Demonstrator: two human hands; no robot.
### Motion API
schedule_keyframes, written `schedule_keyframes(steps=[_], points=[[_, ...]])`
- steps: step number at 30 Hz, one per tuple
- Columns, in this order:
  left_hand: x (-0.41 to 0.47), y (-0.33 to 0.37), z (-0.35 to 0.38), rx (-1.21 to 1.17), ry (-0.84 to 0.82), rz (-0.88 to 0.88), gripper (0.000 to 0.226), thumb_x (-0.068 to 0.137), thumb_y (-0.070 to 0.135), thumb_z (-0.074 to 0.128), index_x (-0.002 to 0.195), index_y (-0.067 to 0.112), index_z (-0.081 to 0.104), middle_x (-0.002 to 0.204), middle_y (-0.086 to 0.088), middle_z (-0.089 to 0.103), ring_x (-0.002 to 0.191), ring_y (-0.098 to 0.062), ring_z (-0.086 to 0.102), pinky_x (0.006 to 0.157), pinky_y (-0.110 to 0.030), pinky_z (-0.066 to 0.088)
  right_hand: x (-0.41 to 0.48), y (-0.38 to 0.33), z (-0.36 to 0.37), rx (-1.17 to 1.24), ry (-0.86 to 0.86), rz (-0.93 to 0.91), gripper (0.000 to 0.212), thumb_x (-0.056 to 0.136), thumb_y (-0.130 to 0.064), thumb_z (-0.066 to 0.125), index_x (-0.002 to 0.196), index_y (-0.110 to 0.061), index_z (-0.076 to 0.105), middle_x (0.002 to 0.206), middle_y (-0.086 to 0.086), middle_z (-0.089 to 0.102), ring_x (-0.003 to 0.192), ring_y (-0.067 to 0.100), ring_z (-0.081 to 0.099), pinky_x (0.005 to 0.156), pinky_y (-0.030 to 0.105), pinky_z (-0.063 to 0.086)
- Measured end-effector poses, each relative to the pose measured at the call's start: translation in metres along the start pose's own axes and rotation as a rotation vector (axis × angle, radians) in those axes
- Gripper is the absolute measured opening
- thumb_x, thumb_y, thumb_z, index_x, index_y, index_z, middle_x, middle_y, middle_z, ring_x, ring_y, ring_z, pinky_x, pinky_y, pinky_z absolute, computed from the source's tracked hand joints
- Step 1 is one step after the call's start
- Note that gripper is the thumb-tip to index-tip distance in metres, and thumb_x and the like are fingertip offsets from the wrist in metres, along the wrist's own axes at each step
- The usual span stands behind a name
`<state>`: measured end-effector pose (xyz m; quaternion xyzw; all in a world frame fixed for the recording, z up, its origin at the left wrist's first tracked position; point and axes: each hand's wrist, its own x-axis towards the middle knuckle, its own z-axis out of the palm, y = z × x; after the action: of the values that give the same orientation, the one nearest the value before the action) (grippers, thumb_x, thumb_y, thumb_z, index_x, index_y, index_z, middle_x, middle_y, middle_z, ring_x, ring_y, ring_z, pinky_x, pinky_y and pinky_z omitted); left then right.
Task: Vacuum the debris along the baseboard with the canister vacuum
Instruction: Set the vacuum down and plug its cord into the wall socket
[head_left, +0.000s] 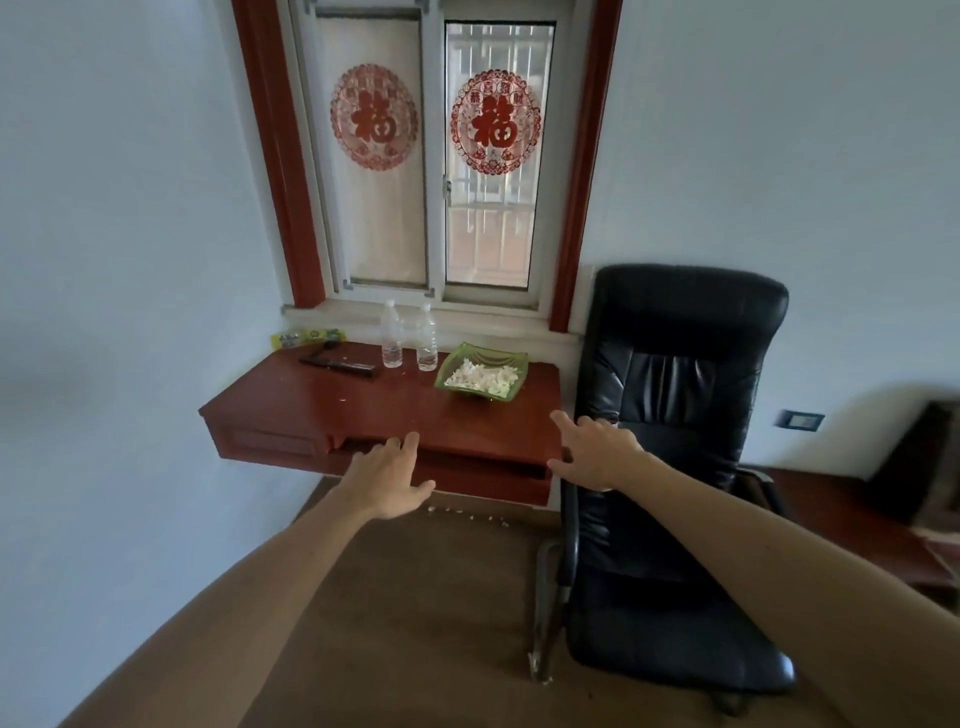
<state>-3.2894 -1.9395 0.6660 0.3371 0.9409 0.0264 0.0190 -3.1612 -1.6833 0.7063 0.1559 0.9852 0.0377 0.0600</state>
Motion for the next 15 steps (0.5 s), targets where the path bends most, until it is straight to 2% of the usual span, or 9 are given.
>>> schedule_keyframes(steps=[5,8,15], points=[[0.031,0.041,0.006,0.007,-0.043,0.069,0.079,0.093,0.057,0.049,0.151,0.012,0.019,0.138,-0.012,0.05,0.124,-0.028,0.053,0.102,-0.048,0.045,-0.015,0.035,0.024,0.043,-0.033,0.064,0.076,0.095,-0.054,0.048,0.154,-0.022,0.013,0.143,0.013,0.045,0.127,0.035,0.047,0.094,0.047,0.045],[0.044,0.066,0.009,-0.022,-0.037,0.098,0.076,0.093,0.056,0.05,0.149,0.013,0.023,0.136,-0.011,0.052,0.122,-0.027,0.055,0.099,-0.048,0.048,-0.021,0.06,0.039,0.058,-0.049,0.094,0.079,0.095,-0.056,0.046,0.156,-0.023,0.008,0.148,0.013,0.041,0.13,0.035,0.045,0.096,0.048,0.045],[0.057,0.116,0.027,0.008,-0.086,0.109,0.076,0.093,0.055,0.051,0.148,0.011,0.023,0.134,-0.012,0.052,0.12,-0.029,0.055,0.098,-0.048,0.046,-0.027,0.109,0.068,0.151,-0.083,0.119,0.08,0.094,-0.056,0.049,0.155,-0.023,0.009,0.143,0.014,0.045,0.126,0.035,0.048,0.094,0.048,0.047]])
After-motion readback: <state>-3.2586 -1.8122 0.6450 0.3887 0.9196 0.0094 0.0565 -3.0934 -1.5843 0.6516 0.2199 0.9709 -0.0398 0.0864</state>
